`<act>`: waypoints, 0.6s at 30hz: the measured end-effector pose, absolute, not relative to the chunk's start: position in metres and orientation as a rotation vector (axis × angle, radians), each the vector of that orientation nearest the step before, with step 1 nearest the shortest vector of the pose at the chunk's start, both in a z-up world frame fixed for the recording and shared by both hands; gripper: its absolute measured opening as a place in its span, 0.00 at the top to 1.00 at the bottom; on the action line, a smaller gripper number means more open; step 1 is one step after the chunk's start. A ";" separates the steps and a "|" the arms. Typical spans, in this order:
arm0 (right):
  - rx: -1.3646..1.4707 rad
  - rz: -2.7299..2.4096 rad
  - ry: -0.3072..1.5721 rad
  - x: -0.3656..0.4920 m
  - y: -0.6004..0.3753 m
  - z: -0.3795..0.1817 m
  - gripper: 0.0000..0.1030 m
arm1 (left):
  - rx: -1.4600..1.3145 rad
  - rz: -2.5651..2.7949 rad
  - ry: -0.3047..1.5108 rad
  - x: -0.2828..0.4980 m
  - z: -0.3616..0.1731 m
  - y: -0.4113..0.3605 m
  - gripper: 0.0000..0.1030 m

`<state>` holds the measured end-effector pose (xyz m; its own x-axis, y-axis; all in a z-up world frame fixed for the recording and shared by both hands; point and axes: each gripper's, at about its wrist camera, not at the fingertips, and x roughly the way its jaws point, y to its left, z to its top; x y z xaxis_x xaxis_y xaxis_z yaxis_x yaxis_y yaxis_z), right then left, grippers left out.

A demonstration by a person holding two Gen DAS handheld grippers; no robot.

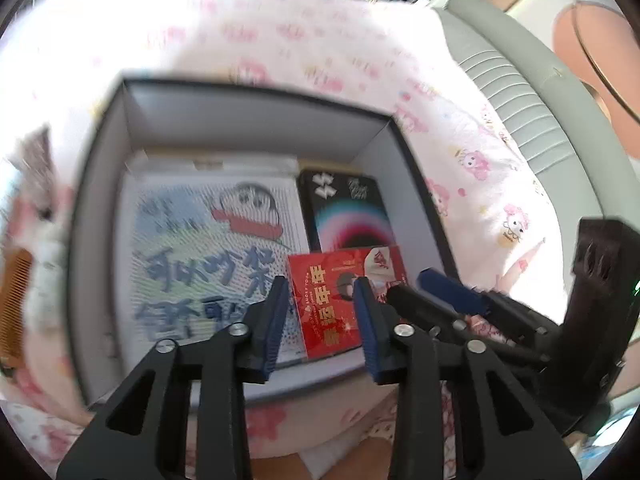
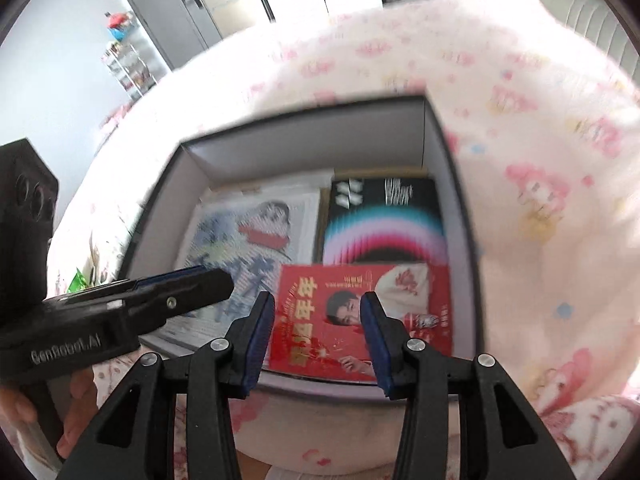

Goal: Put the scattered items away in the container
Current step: 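Open the left tool to release the red card packet, then lift the left tool out and move it back to the bedspread items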

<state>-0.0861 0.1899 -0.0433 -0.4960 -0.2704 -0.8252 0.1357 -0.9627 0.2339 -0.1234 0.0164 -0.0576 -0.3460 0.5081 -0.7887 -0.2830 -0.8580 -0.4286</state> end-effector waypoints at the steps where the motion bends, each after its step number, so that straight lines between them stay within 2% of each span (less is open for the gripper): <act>1: 1.399 -2.550 -0.187 -0.081 0.188 -0.033 0.61 | -1.381 2.254 -0.270 -0.122 -0.049 0.028 0.64; 4: 1.334 -2.602 -0.149 -0.066 0.182 -0.007 0.59 | -1.306 2.322 -0.227 -0.092 -0.027 0.034 0.63; 8: 1.278 -2.611 -0.132 -0.048 0.169 0.012 0.58 | -1.260 2.335 -0.257 -0.074 -0.013 0.031 0.61; 14: 1.265 -2.581 -0.150 -0.029 0.137 0.012 0.58 | -1.279 2.388 -0.258 -0.050 -0.002 0.004 0.61; 18: 1.240 -2.523 -0.091 -0.021 0.107 0.014 0.58 | -1.289 2.417 -0.297 -0.040 -0.002 -0.028 0.60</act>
<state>-0.0215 0.1075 0.0139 -0.5680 -0.3171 -0.7595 0.2617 -0.9445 0.1987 -0.0397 -0.0278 -0.0016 -0.5044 0.4274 -0.7502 -0.2334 -0.9040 -0.3581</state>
